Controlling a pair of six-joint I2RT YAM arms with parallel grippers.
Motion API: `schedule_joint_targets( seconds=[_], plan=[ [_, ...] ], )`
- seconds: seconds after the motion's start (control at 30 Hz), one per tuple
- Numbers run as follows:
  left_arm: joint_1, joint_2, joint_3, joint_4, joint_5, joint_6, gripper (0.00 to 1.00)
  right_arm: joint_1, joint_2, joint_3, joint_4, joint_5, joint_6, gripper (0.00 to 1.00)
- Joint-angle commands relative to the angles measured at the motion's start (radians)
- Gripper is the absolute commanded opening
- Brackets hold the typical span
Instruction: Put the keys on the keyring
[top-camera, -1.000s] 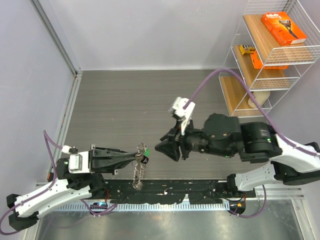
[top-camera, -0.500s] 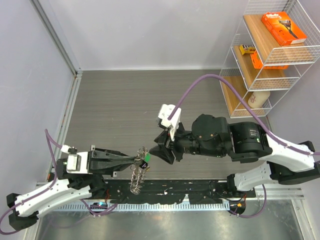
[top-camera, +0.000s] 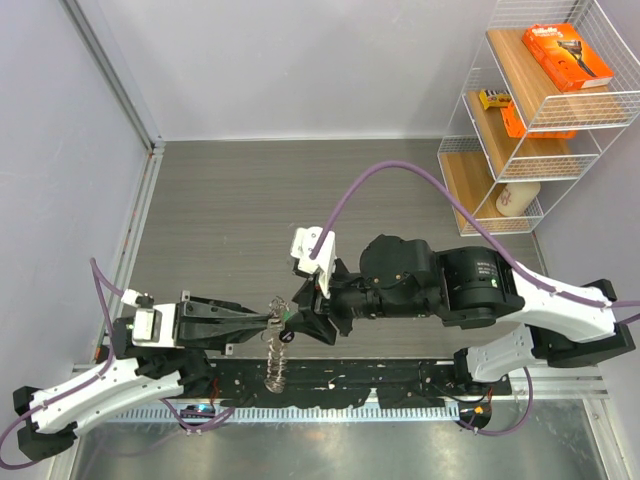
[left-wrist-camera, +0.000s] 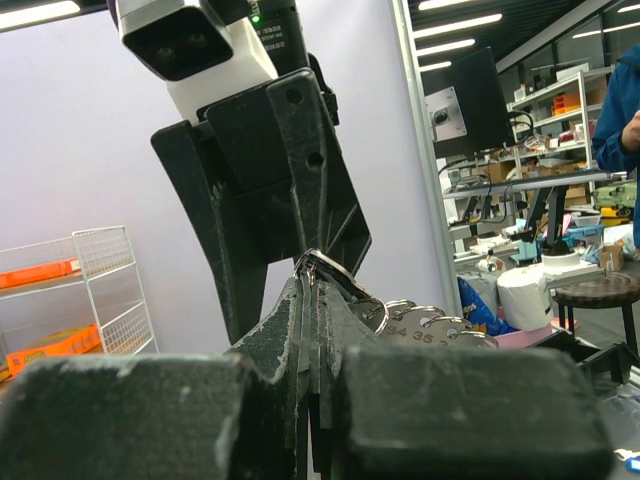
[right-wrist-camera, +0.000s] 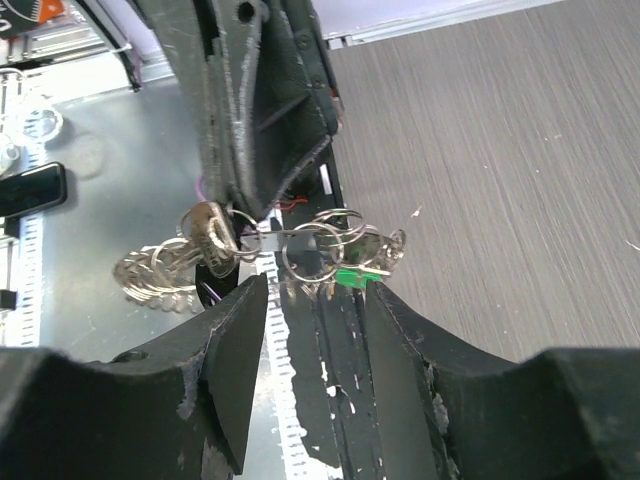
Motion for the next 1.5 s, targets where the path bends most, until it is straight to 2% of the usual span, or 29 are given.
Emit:
schedule_joint_targets(
  seconds=[0.0,0.6,0.73,0.9,1.07,1.23,1.4,1.43,1.47],
  plan=[
    [0.001,0.009,0.021,0.071,-0.016,0.007,0.0,0.024,-0.003,0.06,0.044,-0.052,-0.022,0.5],
    [-0.001,0.024,0.035,0.077,0.03,-0.024,0.0,0.055,0.076,0.174,-0.019,-0.005,-0.077,0.48],
    [-0.001,0.022,0.038,0.076,0.046,-0.033,0.0,0.055,0.073,0.174,-0.019,-0.006,-0.085,0.41],
    [-0.001,0.021,0.04,0.076,0.053,-0.041,0.0,0.056,0.077,0.169,-0.023,-0.011,-0.088,0.21],
    [0.001,0.015,0.041,0.073,0.05,-0.041,0.0,0.056,0.073,0.157,-0.019,-0.025,-0.089,0.06],
    [0.001,0.016,0.049,0.05,0.04,-0.042,0.0,0.068,0.057,0.135,-0.014,-0.036,-0.094,0.06],
    [0.001,-0.01,0.07,-0.074,-0.043,-0.044,0.0,0.075,0.023,0.094,-0.026,-0.028,-0.089,0.06],
    [-0.001,-0.016,0.082,-0.12,-0.054,-0.047,0.02,0.075,0.013,0.088,-0.029,-0.028,-0.088,0.06],
    [0.001,-0.022,0.09,-0.165,-0.063,-0.048,0.07,0.075,0.008,0.079,-0.04,-0.026,-0.086,0.06]
  ],
)
